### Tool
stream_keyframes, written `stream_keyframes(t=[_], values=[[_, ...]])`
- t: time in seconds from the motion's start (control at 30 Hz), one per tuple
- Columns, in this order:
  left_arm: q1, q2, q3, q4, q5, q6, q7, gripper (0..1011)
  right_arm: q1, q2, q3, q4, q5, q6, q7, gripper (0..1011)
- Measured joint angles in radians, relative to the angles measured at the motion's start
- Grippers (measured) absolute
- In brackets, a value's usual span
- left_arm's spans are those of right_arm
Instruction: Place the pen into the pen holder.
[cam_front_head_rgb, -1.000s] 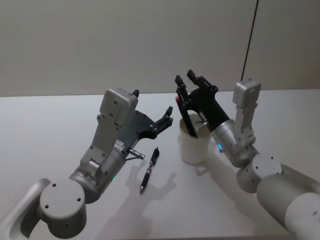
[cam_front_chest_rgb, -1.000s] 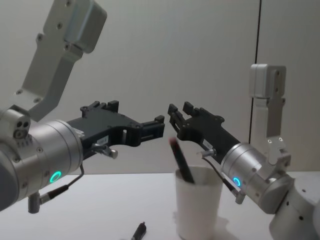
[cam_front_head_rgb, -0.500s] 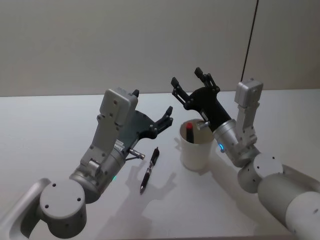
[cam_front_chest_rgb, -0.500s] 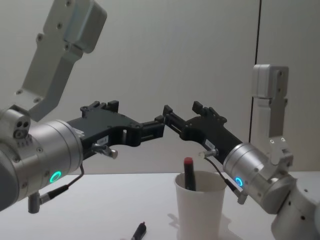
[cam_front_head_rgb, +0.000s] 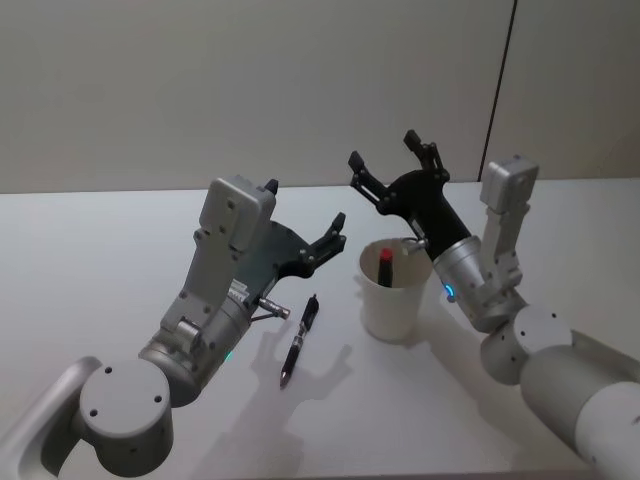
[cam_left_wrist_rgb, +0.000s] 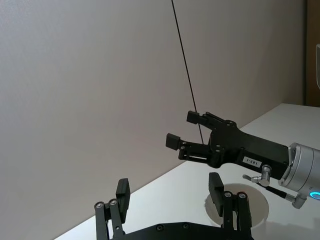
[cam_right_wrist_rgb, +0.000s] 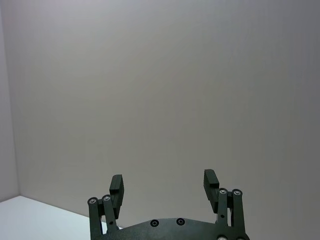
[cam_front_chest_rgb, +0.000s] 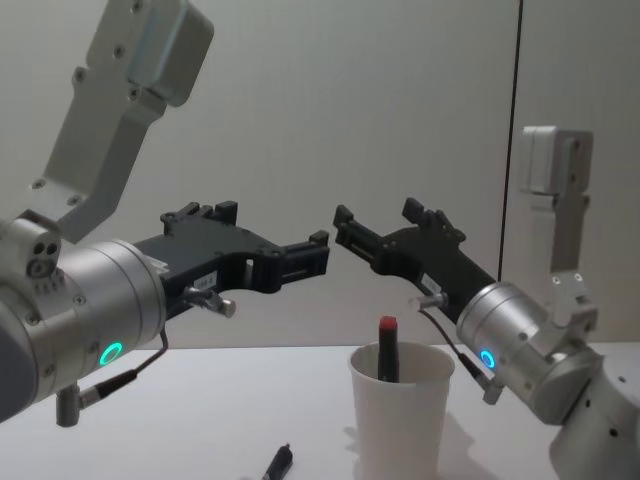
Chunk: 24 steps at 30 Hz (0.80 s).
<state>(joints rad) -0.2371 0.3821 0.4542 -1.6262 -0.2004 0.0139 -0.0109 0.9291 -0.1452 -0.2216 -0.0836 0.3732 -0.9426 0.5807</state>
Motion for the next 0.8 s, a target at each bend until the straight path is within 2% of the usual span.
stream_keyframes(t=[0.2,0.3,0.43,0.47,0.53,0.57,0.8], values=[[0.000,0.000,0.000,0.000,0.000,0.000,0.000,1003,-0.006,0.008,0.017,-0.014,0.002,0.004,-0.019,1001],[0.000,0.000,0.000,0.000,0.000,0.000,0.000,1003,-0.022,0.016,0.025,-0.047,-0.004,0.022,-0.043,1001],[0.000,0.000,0.000,0.000,0.000,0.000,0.000,1003,-0.087,0.036,0.032,-0.178,-0.024,0.092,-0.089,1001],[0.000,0.000,0.000,0.000,0.000,0.000,0.000,1003,-0.123,0.045,0.034,-0.249,-0.033,0.130,-0.110,1001],[0.000,0.000,0.000,0.000,0.000,0.000,0.000,1003,-0.164,0.056,0.037,-0.331,-0.041,0.169,-0.129,1002],[0.000,0.000,0.000,0.000,0.000,0.000,0.000,1003,-0.197,0.065,0.039,-0.397,-0.048,0.208,-0.148,1002],[0.000,0.000,0.000,0.000,0.000,0.000,0.000,1003,-0.325,0.102,0.052,-0.662,-0.071,0.368,-0.219,1002]])
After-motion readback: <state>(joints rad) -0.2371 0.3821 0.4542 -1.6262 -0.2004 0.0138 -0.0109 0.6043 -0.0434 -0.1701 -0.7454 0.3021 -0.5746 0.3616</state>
